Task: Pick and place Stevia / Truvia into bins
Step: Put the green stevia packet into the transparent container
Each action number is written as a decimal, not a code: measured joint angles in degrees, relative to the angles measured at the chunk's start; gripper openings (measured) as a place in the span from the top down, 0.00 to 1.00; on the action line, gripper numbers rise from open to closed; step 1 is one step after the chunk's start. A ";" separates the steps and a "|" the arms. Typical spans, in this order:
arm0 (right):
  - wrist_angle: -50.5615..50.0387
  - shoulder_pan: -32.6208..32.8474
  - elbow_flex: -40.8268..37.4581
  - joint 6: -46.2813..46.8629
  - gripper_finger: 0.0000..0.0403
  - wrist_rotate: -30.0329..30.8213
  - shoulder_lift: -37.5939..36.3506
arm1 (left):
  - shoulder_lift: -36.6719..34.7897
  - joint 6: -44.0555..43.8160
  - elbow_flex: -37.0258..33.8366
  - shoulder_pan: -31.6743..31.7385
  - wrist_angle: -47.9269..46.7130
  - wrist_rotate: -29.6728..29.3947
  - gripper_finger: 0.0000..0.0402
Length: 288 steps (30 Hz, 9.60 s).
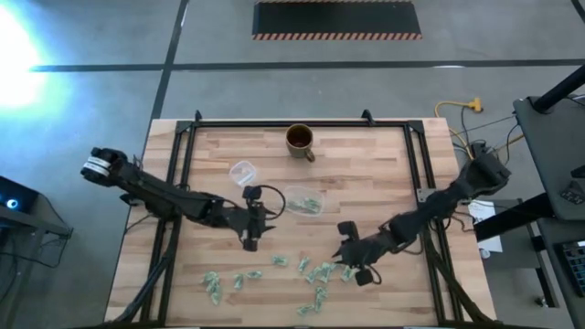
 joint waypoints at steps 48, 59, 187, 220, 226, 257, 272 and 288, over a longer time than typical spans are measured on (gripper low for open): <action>3.66 0.08 0.83 4.48 0.97 -2.56 9.63 | -3.75 -1.88 -5.56 -1.00 2.90 -3.03 0.60; 3.48 0.12 0.87 1.62 0.98 -0.84 7.34 | -3.75 -1.85 -5.63 -1.00 2.90 -3.02 0.60; -8.40 -10.85 0.59 -4.76 0.84 -1.27 -6.65 | 13.67 5.94 -0.23 0.53 22.07 -2.68 1.00; -8.36 -10.86 0.59 -3.00 0.85 -1.72 -6.63 | 14.56 11.74 2.22 12.85 21.98 -4.08 0.71; -0.63 -10.46 -0.09 -2.50 0.82 -10.47 -4.07 | 13.74 11.68 2.18 12.39 21.82 -4.03 0.68; 14.85 -8.62 0.50 -1.62 0.58 -14.80 14.47 | 13.30 10.08 2.05 12.33 18.92 -4.01 0.68; 14.87 -6.82 0.66 -2.01 0.78 -8.33 15.59 | 13.30 10.21 2.05 12.37 18.94 -4.01 0.68; 9.95 -6.56 0.61 -2.37 0.96 -7.37 11.55 | 13.30 10.25 2.05 12.33 19.18 -4.03 0.68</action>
